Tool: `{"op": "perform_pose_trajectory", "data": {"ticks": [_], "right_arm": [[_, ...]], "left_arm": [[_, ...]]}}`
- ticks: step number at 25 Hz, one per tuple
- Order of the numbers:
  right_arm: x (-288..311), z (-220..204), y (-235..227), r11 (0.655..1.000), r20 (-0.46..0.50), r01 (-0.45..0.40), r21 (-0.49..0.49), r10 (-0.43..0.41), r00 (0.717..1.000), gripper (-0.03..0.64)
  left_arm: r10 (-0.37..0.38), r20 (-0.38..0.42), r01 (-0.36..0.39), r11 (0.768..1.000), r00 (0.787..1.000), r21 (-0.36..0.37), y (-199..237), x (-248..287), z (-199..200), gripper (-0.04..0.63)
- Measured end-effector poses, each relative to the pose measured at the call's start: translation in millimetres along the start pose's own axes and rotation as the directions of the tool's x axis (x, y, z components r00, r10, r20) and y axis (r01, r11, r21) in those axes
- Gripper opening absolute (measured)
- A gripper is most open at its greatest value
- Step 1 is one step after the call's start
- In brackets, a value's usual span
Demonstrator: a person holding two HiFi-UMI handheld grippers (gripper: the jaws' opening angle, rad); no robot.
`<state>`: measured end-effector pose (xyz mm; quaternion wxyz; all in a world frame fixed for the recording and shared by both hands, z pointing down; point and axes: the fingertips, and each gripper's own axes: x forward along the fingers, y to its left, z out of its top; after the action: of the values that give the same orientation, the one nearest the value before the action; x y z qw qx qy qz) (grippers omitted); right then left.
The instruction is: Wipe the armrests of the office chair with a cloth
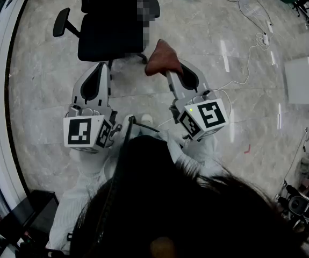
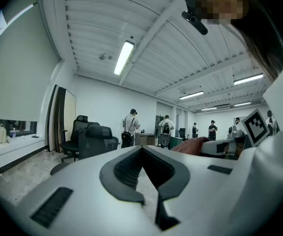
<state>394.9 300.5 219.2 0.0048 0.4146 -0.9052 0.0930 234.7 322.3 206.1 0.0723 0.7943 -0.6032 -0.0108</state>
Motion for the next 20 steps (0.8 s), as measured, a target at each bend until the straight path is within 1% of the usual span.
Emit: {"op": "perform_pose_trajectory", "data": {"ticks": [10,16,20], "right_arm": [[-3.1,-2.0,-3.0,1.000,0.006,-0.001,0.009,0.001,1.000,0.023],[-7.2,-8.6,-15.7,1.000,0.014,-0.013,0.026,0.012,1.000,0.025],[0.3,-11.0,-35.4,0.999,0.000,-0.013,0.046,0.013,1.000,0.025]], "left_arm": [[0.029,-0.001,-0.029,1.000,1.000,0.009,2.0,-0.6,-4.0,0.003],[0.041,0.019,-0.041,0.999,0.999,0.021,-4.7,2.3,-15.3,0.003],[0.061,0.003,-0.061,0.998,0.998,0.025,-5.8,17.5,-17.6,0.003]]}}
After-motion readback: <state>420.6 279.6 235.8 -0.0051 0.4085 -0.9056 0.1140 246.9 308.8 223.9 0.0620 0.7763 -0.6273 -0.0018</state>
